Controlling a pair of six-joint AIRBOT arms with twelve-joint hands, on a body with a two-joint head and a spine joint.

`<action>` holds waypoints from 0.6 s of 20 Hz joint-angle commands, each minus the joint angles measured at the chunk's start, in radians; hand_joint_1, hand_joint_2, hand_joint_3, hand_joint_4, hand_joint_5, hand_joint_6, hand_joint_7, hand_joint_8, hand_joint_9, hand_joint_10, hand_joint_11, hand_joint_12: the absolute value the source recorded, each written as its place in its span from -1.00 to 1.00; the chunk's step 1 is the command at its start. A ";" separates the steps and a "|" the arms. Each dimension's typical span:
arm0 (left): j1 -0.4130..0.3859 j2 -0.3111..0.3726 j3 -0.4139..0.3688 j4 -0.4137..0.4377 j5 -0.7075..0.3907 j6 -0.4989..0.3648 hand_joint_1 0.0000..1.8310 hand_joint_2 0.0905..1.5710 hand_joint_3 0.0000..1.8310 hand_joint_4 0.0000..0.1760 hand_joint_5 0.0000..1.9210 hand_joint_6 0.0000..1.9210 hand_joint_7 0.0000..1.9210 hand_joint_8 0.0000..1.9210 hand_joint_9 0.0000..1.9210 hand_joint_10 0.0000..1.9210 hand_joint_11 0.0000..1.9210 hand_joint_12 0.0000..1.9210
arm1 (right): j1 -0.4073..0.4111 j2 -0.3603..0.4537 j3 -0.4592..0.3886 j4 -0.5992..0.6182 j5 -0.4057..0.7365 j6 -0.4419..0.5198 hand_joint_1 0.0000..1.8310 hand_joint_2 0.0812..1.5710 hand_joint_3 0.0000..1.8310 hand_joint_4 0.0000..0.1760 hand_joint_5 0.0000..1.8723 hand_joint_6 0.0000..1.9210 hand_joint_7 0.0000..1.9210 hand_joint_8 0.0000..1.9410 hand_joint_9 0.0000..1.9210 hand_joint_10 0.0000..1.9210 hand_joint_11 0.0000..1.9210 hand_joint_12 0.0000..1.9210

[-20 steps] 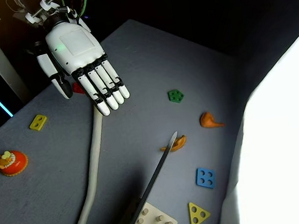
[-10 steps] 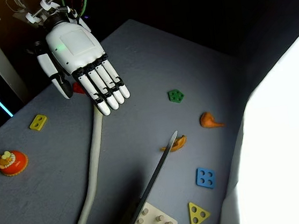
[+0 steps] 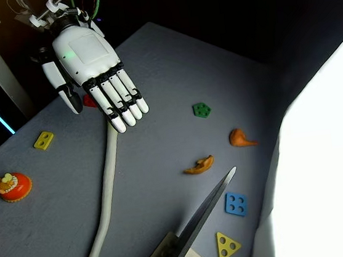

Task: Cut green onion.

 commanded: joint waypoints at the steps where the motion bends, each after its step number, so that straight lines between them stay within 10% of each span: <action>1: -0.005 0.004 -0.001 0.087 0.019 0.004 -0.48 0.79 -1.00 -1.00 -1.00 -1.00 -1.00 -1.00 -1.00 -1.00 -1.00 -1.00 | 0.003 0.014 0.010 0.026 0.122 0.008 0.06 0.42 -1.00 -1.00 -0.75 -0.04 -0.78 0.36 -0.81 0.72 -0.83 1.00; 5: -0.005 0.004 -0.002 0.087 0.019 0.004 -0.53 0.81 -0.99 -1.00 -1.00 -1.00 -1.00 -1.00 -1.00 -1.00 -1.00 -1.00 | -0.002 0.018 0.010 0.018 0.122 0.023 0.09 0.38 -1.00 -1.00 -0.75 -0.08 -0.78 0.26 -0.84 0.67 -0.88 1.00; 7: -0.005 0.004 -0.002 0.087 0.019 0.004 -0.49 0.81 -1.00 -1.00 -1.00 -1.00 -1.00 -1.00 -1.00 -1.00 -1.00 -1.00 | -0.006 0.020 0.010 0.017 0.122 0.025 0.03 0.39 -1.00 -1.00 -0.84 -0.21 -0.77 -0.10 -0.86 0.37 -0.99 0.88; 10: -0.005 0.004 -0.002 0.089 0.019 0.004 -0.49 0.79 -1.00 -1.00 -1.00 -1.00 -1.00 -1.00 -1.00 -1.00 -1.00 -1.00 | -0.012 0.025 0.010 0.007 0.122 0.039 -0.20 0.19 -1.00 -0.63 -1.00 -1.00 -0.99 -0.99 -0.99 -0.87 -1.00 -0.27; 12: -0.005 0.004 -0.002 0.093 0.019 0.004 -0.50 0.80 -1.00 -1.00 -1.00 -1.00 -1.00 -1.00 -1.00 -1.00 -1.00 -1.00 | -0.017 0.029 0.010 -0.001 0.120 0.055 -0.22 0.15 -1.00 -0.66 -1.00 -1.00 -1.00 -1.00 -1.00 -0.97 -1.00 -0.52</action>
